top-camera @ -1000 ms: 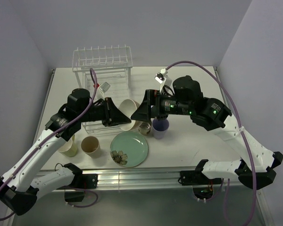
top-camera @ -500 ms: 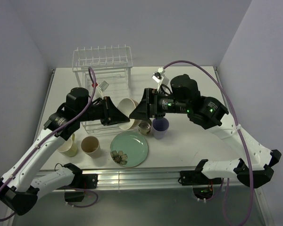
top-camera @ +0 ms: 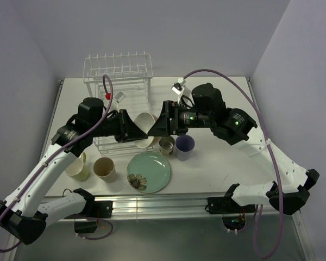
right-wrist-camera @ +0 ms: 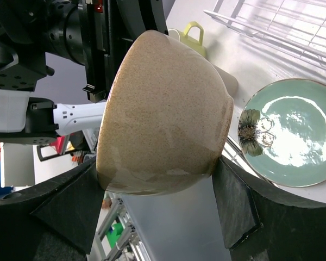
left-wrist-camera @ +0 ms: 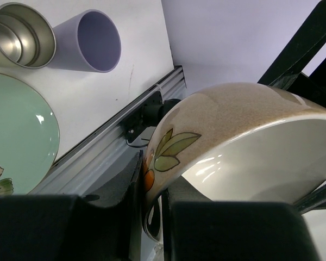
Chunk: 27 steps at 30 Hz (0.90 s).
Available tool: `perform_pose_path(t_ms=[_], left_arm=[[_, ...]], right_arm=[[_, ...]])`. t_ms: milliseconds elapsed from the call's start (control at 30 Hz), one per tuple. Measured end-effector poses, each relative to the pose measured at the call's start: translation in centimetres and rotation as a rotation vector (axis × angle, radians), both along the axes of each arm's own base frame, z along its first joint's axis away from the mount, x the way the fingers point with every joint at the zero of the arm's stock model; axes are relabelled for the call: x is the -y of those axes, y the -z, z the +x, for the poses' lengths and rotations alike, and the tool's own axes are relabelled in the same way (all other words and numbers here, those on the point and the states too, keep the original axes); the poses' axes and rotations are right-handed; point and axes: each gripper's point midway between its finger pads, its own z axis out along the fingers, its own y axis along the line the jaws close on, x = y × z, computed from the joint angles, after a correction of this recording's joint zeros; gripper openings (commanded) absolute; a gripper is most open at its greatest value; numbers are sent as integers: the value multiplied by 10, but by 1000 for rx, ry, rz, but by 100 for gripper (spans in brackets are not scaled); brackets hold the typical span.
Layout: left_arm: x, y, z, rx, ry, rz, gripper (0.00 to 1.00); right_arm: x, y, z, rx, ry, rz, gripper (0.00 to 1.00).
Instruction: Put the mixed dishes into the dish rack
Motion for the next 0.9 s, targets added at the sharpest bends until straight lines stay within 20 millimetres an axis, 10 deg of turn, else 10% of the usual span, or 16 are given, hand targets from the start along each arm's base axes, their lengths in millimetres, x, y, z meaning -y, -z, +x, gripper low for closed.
perform_pose_path(t_ms=[100, 267, 367, 900], left_arm=[[-2, 3, 2, -1, -6, 11, 6], [-6, 3, 6, 5, -14, 13, 55], [-7, -3, 6, 24, -7, -6, 69], [-29, -2, 14, 42, -55, -27, 78]], right_arm=[[-2, 3, 2, -11, -3, -5, 0], [-8, 4, 9, -6, 0, 4, 0], [-16, 8, 15, -11, -2, 7, 0], [-27, 19, 29, -44, 8, 24, 0]])
